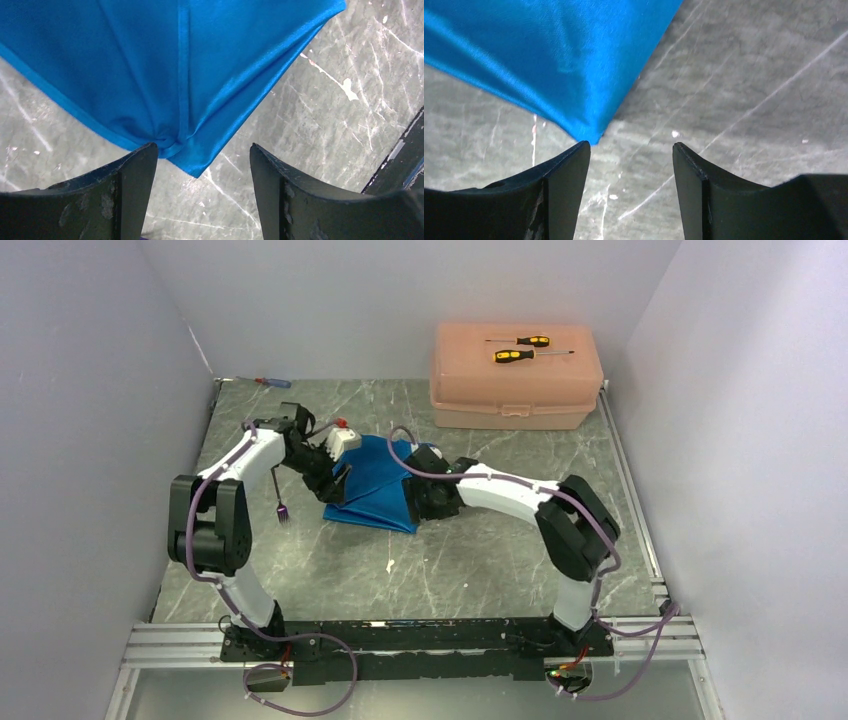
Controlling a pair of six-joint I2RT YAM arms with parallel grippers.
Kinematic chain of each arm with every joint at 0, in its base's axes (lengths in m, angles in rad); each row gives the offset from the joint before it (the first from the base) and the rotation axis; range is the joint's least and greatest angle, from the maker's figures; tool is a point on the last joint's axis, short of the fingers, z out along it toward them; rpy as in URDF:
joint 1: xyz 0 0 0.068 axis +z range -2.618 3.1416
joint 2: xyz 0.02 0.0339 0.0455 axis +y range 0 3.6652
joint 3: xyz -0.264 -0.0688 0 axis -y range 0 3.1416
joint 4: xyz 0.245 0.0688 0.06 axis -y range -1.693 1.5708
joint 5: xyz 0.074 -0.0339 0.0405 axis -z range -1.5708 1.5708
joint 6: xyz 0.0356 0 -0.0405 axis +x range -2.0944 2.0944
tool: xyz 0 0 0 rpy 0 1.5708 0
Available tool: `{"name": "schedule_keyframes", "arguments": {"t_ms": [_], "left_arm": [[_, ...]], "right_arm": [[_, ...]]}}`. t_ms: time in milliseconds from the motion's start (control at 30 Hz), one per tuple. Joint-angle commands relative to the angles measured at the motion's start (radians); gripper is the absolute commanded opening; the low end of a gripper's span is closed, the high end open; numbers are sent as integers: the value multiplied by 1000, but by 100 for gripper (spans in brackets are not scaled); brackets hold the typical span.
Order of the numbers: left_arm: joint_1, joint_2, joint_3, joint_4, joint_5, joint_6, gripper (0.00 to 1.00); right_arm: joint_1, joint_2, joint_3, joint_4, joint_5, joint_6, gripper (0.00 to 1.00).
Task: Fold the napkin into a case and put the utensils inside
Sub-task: Fold the rectangle-folded napkin at the center of the board, then smooth out the square-folded napkin at the center of the board.
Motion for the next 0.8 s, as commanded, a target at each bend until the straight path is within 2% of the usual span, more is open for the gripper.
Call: {"name": "schedule_keyframes", "arguments": {"t_ms": [0,167,333,433,667,767], "left_arm": [[-27,-17,-10,39,-5,-18,73],[-34,38,5,76,-57,-26,72],[-34,73,-7,105,-114,-40,71],[-34,85,-11,115,-118,-55,70],[-32,107,8,104,-104,-80,54],[-32,109,11,93,-97,-82,52]], "right_arm": [[6,-158,-85,149,59,66,65],[33,-212,-159,233,52,61,65],[159,-191,-177,300,203,-50,65],[208,-167,-185,350,259,-120,60],[226,-98,-160,444,302,-229,50],[227,-64,-142,467,273,-268,45]]}}
